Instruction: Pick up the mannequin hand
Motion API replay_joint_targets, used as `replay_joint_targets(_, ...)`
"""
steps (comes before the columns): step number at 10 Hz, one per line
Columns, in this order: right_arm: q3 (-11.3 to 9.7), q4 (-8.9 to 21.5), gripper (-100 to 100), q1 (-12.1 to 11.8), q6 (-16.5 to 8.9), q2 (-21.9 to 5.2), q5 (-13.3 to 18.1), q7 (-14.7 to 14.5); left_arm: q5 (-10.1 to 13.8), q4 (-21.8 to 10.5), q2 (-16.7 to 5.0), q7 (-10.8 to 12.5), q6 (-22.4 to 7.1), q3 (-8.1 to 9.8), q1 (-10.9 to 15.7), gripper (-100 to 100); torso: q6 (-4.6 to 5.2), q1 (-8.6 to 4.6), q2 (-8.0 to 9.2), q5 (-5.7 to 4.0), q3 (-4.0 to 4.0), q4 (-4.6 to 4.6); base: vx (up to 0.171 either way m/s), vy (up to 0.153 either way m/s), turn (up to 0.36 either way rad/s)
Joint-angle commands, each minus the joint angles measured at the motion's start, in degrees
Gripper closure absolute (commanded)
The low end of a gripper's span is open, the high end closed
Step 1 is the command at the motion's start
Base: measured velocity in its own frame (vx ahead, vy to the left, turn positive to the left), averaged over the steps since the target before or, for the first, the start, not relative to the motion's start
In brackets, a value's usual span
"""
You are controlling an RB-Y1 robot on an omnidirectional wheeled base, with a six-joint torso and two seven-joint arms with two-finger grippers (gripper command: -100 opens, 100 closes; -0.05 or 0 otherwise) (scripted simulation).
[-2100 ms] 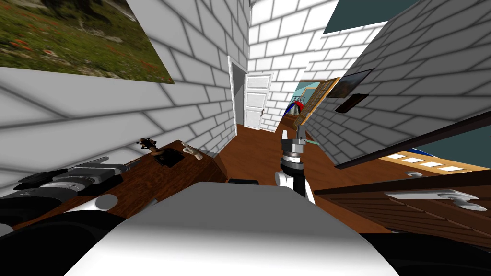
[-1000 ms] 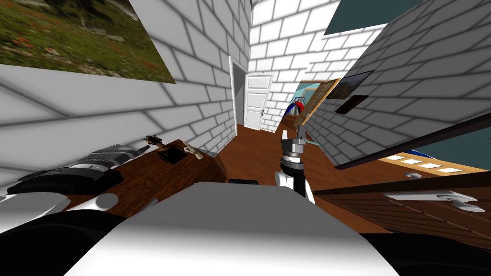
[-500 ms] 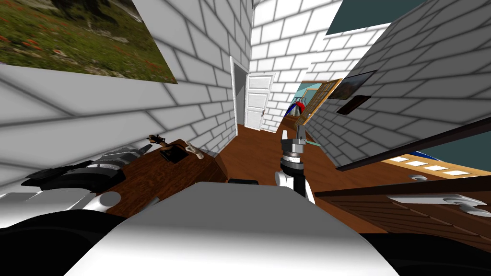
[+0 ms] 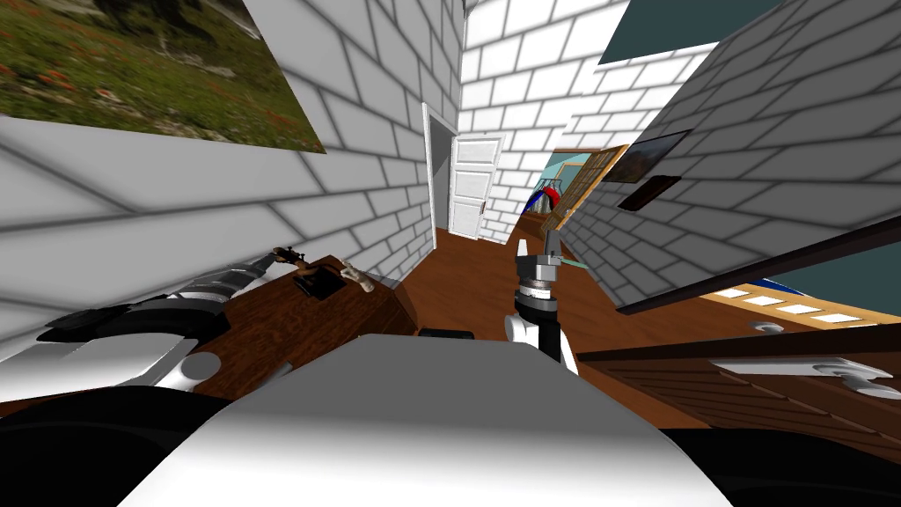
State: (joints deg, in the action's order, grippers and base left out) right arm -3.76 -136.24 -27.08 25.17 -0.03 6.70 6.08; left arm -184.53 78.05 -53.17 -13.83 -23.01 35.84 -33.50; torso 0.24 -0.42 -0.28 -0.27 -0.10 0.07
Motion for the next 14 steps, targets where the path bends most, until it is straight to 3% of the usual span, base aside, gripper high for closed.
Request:
replay_joint_targets(1,0.0,0.0,0,0.0,0.0,0.0,0.0,0.0,2.9,0.2,0.0,0.1,0.0,0.11,-0.2,-100,0.0,0.0,0.0,0.0,0.0,0.0,0.004,0.008,0.017)
replay_joint_targets(2,0.0,0.0,0,0.0,0.0,0.0,0.0,0.0,4.6,0.2,0.0,0.1,0.0,0.11,-0.2,-100,0.0,0.02,0.0,0.0,0.0,0.0,-0.003,-0.005,-0.013)
replay_joint_targets(3,0.0,0.0,0,0.0,0.0,0.0,0.0,0.0,3.5,0.1,0.0,0.0,-0.1,0.08,-0.1,-100,0.01,-0.02,0.02,0.0,0.01,0.0,0.006,-0.009,-0.012)
replay_joint_targets(4,0.0,0.0,0,0.0,0.0,0.0,0.0,0.0,3.7,0.1,0.0,0.0,-0.1,0.08,-0.1,100,0.0,-0.03,-0.01,-0.01,0.0,0.0,0.0,0.0,0.0)
replay_joint_targets(8,0.0,0.0,0,0.0,0.0,0.0,0.0,0.0,3.6,0.1,0.0,0.0,-0.1,0.08,-0.1,100,0.0,-0.01,0.01,0.0,0.01,0.0,0.0,0.0,0.0)
replay_joint_targets(9,0.0,0.0,0,0.0,0.0,0.0,0.0,0.0,3.6,0.1,0.0,0.0,-0.1,0.08,-0.1,0,0.0,-0.01,0.01,0.0,0.01,0.0,0.0,0.0,0.0)
replay_joint_targets(10,0.0,0.0,0,0.0,0.0,0.0,0.0,0.0,4.1,0.2,-0.9,1.5,0.2,-0.37,-0.7,-100,0.0,-0.01,0.01,0.0,0.01,0.0,-0.046,-0.112,-0.081)
replay_joint_targets(14,0.0,0.0,0,0.0,0.0,0.0,0.0,0.0,5.2,0.5,-3.2,5.2,1.1,-1.63,-2.6,-100,0.18,-1.05,0.26,-0.02,0.09,-0.05,-0.092,-0.202,-0.069)
